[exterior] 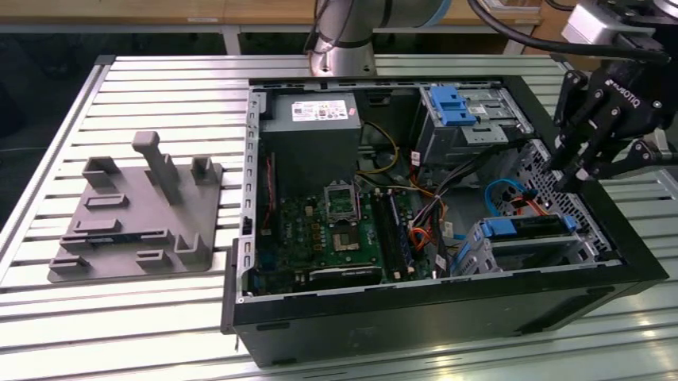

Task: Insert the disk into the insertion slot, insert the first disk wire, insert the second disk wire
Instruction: 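Insert the first disk wire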

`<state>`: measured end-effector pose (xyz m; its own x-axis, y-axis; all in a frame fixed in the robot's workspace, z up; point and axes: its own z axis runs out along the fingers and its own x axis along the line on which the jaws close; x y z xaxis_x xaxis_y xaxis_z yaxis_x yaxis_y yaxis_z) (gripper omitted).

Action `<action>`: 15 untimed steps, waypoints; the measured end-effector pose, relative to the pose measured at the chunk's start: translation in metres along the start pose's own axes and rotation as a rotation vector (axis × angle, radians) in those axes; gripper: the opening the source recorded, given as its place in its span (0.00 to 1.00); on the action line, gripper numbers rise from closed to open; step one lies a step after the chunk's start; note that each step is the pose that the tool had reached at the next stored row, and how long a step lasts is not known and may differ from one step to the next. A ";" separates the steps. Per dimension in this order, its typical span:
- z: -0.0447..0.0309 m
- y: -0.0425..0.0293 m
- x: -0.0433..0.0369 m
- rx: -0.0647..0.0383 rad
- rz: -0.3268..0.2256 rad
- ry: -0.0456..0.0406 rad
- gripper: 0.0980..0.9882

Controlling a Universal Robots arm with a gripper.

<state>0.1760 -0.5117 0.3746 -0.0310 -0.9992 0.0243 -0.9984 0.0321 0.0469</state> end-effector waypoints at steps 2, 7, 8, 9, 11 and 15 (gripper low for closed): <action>0.0001 0.0029 -0.0008 0.000 -0.003 0.0299 0.29; 0.0004 0.0084 -0.0014 0.001 -0.027 0.0487 0.29; 0.0004 0.0089 -0.0014 0.001 -0.035 0.0492 0.29; 0.0004 0.0094 -0.0015 0.001 -0.043 0.0496 0.29; 0.0004 0.0104 -0.0018 0.002 -0.059 0.0515 0.29; 0.0007 0.0152 -0.0035 0.003 -0.075 0.0540 0.29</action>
<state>0.1609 -0.5078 0.3746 0.0466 -0.9961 0.0746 -0.9979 -0.0431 0.0478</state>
